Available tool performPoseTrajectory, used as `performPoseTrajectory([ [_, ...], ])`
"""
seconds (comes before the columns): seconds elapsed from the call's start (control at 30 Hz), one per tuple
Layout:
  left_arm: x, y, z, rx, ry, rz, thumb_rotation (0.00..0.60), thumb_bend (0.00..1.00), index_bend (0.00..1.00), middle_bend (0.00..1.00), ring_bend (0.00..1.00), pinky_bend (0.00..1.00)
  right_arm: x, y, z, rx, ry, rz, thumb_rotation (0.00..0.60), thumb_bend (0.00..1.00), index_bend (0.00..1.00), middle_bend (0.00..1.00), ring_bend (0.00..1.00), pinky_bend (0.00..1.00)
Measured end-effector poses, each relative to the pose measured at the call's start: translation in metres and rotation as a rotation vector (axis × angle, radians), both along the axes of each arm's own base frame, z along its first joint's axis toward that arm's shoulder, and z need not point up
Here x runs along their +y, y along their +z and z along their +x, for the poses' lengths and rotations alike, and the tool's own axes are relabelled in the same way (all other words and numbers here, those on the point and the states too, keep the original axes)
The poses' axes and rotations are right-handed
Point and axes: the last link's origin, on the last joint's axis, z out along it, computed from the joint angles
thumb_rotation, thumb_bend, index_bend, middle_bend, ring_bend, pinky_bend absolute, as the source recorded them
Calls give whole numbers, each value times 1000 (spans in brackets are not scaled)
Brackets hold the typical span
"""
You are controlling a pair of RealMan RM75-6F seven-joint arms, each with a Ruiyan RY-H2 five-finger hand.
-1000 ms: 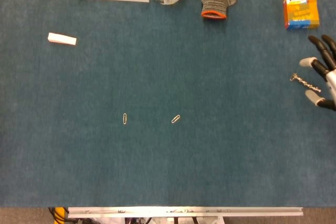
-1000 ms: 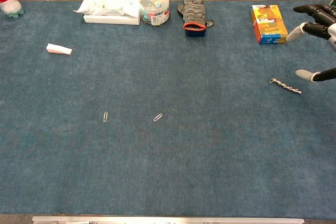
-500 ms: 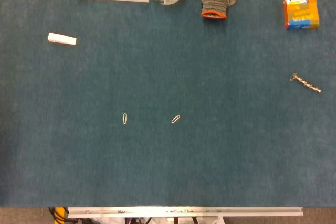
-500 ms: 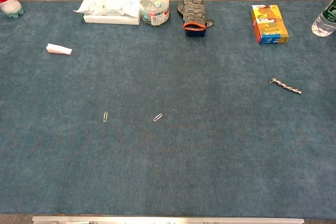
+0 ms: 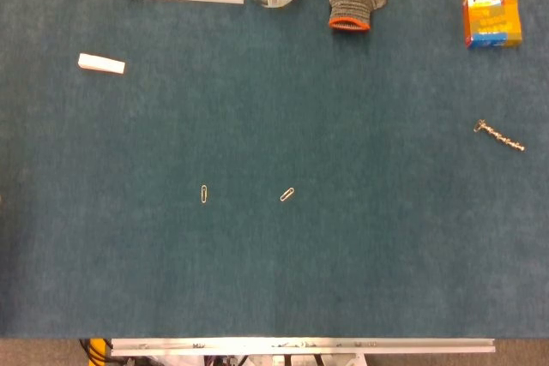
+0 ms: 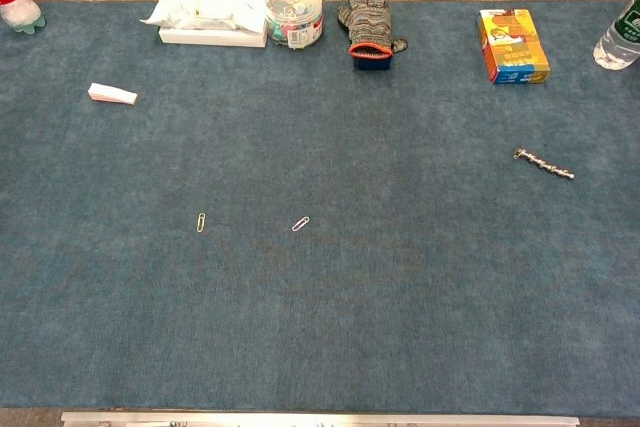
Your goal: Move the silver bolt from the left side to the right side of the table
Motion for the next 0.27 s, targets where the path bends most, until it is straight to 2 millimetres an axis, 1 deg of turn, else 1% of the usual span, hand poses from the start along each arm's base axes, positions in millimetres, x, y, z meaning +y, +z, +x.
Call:
performPoseTrajectory([
  [0.27,-2,0,0,1,0,4,600,279,565,0,0,18,1,-2,4,-10,28,36,600,144,355,87,0,195],
])
